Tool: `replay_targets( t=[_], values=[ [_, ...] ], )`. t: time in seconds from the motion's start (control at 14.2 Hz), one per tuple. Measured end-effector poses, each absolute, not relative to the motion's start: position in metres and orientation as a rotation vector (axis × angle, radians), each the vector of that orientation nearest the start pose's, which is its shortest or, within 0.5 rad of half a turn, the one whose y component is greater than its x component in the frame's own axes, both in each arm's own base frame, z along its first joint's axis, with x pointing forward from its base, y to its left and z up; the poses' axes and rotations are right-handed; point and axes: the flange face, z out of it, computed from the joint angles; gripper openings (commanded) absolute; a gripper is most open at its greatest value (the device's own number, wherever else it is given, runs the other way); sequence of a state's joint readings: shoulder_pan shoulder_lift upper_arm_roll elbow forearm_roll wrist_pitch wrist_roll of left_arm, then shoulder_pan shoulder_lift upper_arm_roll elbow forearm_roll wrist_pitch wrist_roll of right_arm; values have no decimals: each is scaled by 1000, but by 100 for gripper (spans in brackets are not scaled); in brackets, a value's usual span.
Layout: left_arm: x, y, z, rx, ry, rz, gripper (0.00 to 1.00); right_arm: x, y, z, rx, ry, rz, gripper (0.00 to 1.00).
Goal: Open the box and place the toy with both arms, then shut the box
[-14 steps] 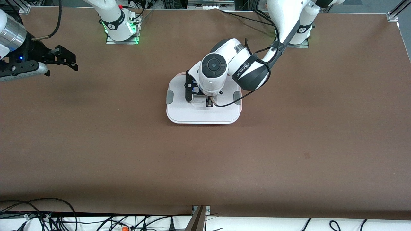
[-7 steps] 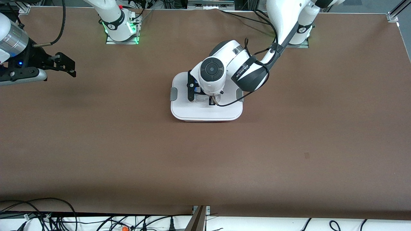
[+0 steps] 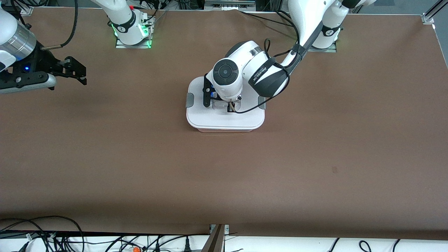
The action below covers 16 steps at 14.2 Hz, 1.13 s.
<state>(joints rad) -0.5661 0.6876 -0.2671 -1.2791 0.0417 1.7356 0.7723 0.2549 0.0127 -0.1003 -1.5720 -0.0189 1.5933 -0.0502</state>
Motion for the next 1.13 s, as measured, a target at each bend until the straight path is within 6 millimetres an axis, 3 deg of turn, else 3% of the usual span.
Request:
replay_targets(
  t=[1.06,1.13],
  values=[
    [509,-499,339,-2231,2292,331,0,558,88,611,-3083,-288,14,100],
    [509,-499,339,-2231,2292,332,4,559,87,608,-3085,-284,25,100]
  ],
)
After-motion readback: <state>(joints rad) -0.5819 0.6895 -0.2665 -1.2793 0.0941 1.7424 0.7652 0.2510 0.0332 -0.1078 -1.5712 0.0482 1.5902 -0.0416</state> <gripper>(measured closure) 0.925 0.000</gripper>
